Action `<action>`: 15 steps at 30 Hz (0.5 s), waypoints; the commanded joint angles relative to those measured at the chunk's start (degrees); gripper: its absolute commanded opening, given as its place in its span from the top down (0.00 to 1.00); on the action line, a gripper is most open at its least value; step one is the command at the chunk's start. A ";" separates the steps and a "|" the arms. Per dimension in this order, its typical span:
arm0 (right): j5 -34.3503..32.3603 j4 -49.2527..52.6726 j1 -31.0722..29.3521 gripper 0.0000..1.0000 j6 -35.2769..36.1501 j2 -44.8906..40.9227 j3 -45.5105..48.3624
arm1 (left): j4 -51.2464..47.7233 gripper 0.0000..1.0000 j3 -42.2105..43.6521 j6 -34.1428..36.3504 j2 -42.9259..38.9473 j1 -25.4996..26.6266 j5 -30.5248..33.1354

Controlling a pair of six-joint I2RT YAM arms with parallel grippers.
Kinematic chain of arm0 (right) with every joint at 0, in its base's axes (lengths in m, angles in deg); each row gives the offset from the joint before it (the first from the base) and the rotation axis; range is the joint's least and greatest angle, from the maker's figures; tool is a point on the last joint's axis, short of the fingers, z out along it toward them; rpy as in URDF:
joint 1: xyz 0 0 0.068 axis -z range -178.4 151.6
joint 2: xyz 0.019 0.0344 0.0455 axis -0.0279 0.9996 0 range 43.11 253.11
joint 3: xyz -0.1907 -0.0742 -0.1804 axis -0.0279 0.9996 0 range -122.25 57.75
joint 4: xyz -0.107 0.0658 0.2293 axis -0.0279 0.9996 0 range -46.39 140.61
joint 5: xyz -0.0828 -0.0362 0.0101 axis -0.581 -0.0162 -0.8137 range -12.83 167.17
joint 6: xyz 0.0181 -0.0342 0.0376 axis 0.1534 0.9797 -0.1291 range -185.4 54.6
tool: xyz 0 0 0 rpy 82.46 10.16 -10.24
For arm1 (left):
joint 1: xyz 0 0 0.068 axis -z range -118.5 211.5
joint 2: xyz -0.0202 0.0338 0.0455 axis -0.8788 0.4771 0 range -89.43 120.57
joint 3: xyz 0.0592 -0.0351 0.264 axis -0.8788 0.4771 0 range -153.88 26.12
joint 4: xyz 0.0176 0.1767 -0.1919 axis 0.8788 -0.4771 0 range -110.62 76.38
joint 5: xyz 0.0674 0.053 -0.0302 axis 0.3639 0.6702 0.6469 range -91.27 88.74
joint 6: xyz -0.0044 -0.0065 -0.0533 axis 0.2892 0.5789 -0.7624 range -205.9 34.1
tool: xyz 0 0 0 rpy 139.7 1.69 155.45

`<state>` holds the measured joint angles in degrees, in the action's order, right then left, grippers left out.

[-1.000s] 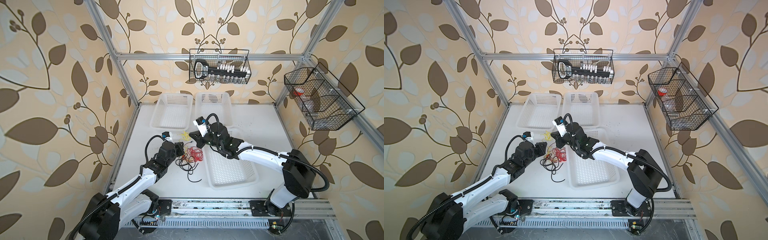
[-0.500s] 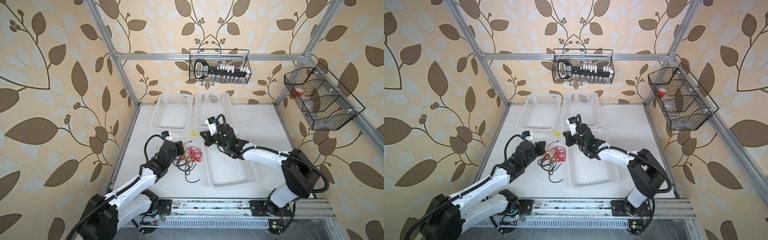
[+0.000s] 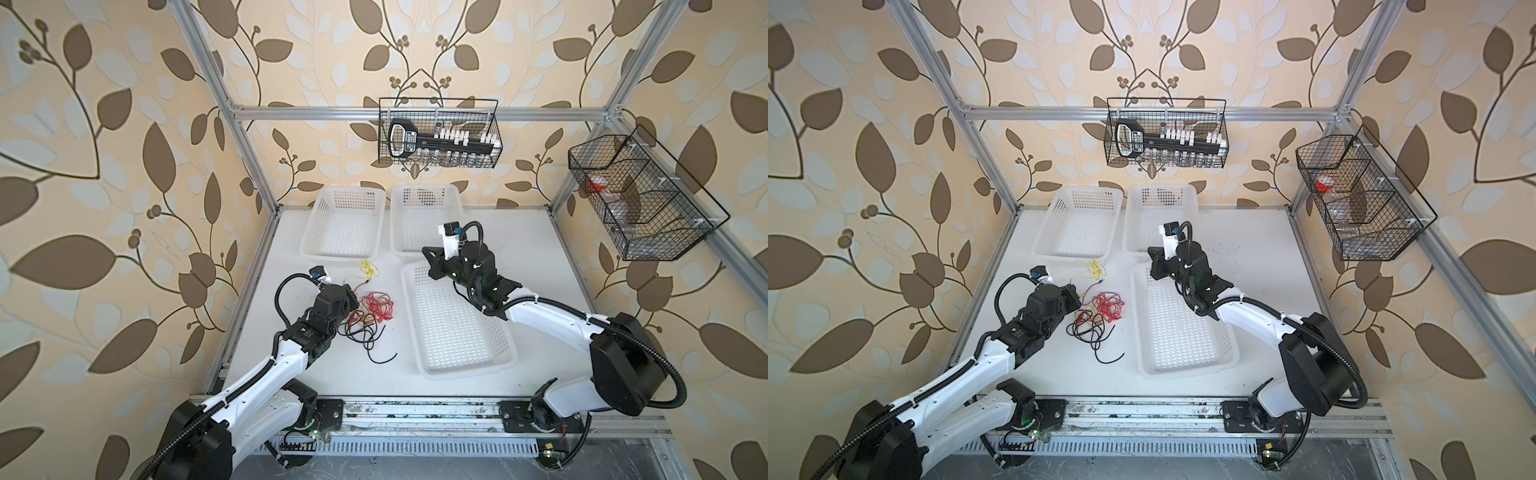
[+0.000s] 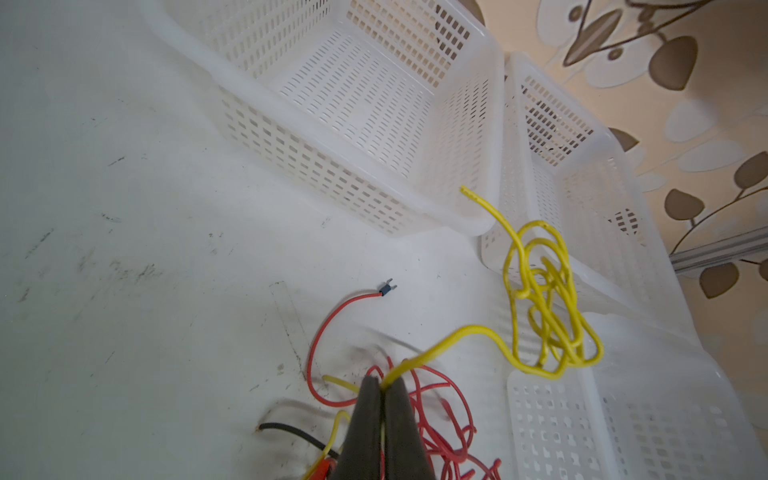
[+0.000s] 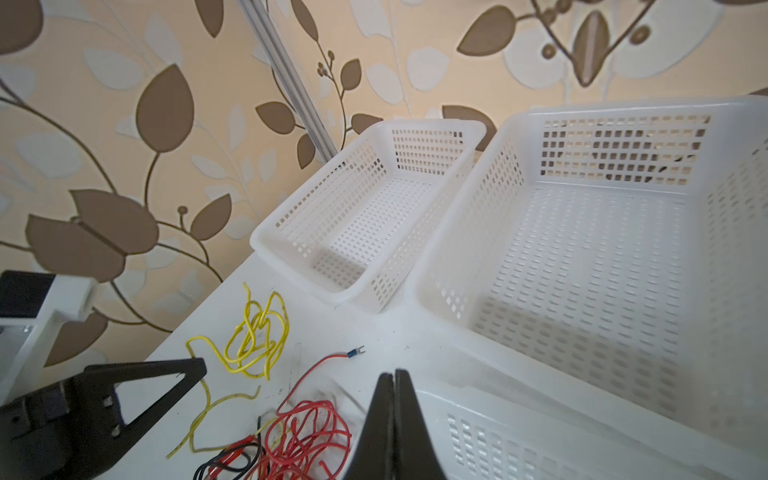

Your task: Untangle the cables

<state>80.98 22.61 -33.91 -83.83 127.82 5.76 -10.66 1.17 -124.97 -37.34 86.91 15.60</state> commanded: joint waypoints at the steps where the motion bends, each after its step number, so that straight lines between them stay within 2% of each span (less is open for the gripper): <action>1: 7.21 0.46 -2.65 0.95 5.15 0.32 -1.47 | 6.08 1.00 0.13 3.13 -2.07 -0.18 -2.51; 5: 8.15 1.39 -6.57 0.79 8.38 1.02 -1.23 | 5.70 1.00 -1.91 4.88 -2.13 -0.19 -2.44; 10: 10.40 -1.58 -9.16 0.68 4.41 3.18 -0.49 | 6.60 1.00 -4.10 4.73 -1.18 -0.18 -2.46; 13: 11.30 -4.01 -11.95 0.60 3.00 5.25 -0.53 | 8.27 1.00 -5.18 4.56 0.01 -0.18 -5.74; 15: 10.94 -5.03 -13.52 0.58 2.33 6.88 -0.83 | 9.74 1.00 -5.53 4.66 0.45 -0.18 -8.58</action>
<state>90.23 20.54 -45.40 -80.29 132.62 5.76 -6.46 -1.36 -121.39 -37.10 86.91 10.94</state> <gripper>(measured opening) 0.413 0.047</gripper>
